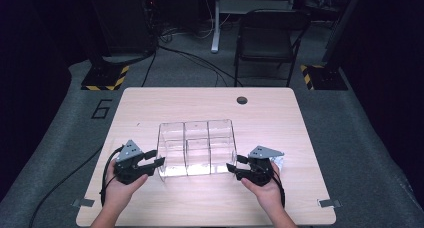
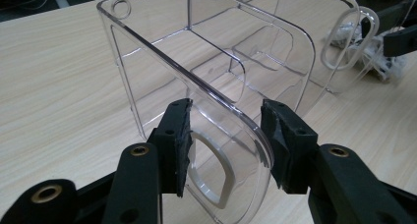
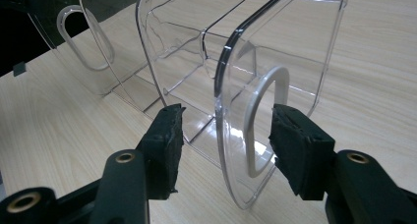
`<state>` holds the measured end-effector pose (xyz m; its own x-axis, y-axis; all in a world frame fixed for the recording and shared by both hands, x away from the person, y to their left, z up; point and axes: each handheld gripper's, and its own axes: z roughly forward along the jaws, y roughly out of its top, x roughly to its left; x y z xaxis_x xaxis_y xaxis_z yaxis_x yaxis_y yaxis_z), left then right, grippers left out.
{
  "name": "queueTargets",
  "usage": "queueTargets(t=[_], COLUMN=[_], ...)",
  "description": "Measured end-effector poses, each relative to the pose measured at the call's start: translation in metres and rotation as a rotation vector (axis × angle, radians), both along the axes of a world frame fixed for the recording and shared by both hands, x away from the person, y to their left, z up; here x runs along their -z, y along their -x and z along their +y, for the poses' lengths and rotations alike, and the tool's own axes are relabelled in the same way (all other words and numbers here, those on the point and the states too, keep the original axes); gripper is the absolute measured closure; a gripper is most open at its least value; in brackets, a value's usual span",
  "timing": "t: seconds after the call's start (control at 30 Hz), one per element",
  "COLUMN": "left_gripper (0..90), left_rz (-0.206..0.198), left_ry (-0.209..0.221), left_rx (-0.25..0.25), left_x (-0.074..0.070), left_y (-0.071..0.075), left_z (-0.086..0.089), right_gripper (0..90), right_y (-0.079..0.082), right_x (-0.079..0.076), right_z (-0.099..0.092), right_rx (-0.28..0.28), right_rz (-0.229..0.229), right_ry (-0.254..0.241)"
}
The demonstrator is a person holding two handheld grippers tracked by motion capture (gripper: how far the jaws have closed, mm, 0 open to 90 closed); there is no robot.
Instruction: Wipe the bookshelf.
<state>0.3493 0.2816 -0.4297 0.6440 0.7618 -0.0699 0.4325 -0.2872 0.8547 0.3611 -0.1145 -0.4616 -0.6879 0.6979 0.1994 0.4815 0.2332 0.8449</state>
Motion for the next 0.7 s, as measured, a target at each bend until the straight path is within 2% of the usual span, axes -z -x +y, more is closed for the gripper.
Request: queueTargets(t=[0.13, 0.17, 0.3, 0.5, 0.7], left_gripper=[52.2, 51.8, 48.9, 43.2, 41.5], left_rz=[-0.006, -0.013, -0.014, -0.027, -0.03], left_ry=[-0.012, -0.004, 0.018, 0.038, 0.045], left_rx=[-0.019, -0.029, -0.013, 0.009, 0.022], left_x=[0.0, 0.0, -0.003, -0.011, -0.01], left_y=[-0.003, -0.002, 0.001, 0.014, 0.029], left_z=[0.003, 0.003, 0.007, 0.012, 0.014], right_gripper=[44.7, 44.2, 42.7, 39.8, 36.7], right_y=[0.005, 0.007, 0.015, 0.027, 0.039], right_x=[-0.003, -0.004, -0.007, -0.013, -0.014], right_z=[-0.004, -0.005, -0.011, -0.02, -0.024], right_rx=[0.01, 0.013, 0.011, 0.022, 0.018], right_rz=[-0.011, -0.008, -0.023, -0.041, -0.054], right_ry=[-0.008, -0.006, -0.011, -0.014, 0.021])
